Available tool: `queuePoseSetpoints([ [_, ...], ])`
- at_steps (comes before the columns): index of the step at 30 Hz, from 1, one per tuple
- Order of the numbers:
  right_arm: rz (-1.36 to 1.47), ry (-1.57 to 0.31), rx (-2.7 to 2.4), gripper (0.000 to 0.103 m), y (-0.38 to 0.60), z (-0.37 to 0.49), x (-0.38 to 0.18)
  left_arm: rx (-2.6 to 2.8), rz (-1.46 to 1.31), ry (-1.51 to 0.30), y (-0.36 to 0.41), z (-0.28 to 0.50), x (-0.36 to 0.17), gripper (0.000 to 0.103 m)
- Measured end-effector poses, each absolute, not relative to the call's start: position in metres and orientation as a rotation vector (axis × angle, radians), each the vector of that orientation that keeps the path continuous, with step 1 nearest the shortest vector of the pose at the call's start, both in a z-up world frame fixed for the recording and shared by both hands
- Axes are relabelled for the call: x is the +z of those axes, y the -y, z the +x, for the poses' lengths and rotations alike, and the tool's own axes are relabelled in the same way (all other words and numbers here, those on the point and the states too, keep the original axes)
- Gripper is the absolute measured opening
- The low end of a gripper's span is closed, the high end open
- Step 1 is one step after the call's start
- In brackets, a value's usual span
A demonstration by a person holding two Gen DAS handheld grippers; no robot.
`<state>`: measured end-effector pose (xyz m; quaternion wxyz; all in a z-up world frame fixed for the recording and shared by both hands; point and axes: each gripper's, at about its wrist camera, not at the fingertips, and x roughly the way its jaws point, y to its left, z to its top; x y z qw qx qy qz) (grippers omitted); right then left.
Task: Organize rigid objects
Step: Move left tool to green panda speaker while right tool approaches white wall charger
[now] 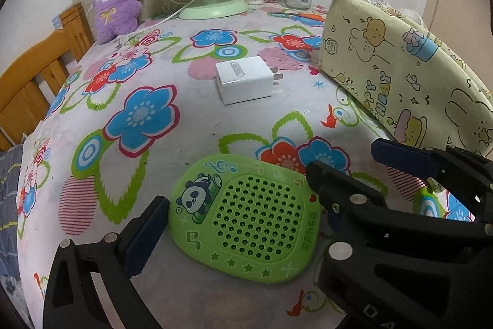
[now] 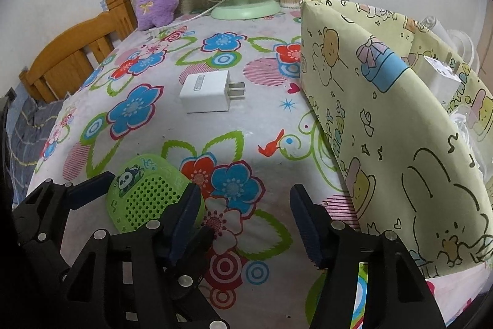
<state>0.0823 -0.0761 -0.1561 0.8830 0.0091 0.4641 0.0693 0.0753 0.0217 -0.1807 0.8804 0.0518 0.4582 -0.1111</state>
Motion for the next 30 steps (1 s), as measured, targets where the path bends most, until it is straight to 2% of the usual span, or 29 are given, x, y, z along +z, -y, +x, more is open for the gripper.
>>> queuePoseSetpoints([
  [11,0.03,-0.971,0.133,0.064,0.078,0.085,-0.155,-0.267,0.151,-0.944,-0.019,0.08,-0.18,0.103],
  [13,0.028,-0.97,0.136,0.064,0.077,0.085,-0.154,-0.273,0.127,-0.942,-0.021,0.079,-0.179,0.097],
  [30,-0.014,-0.942,0.218,0.064,0.045,0.124,-0.149,-0.138,0.066,-0.966,-0.053,0.11,-0.173,0.097],
])
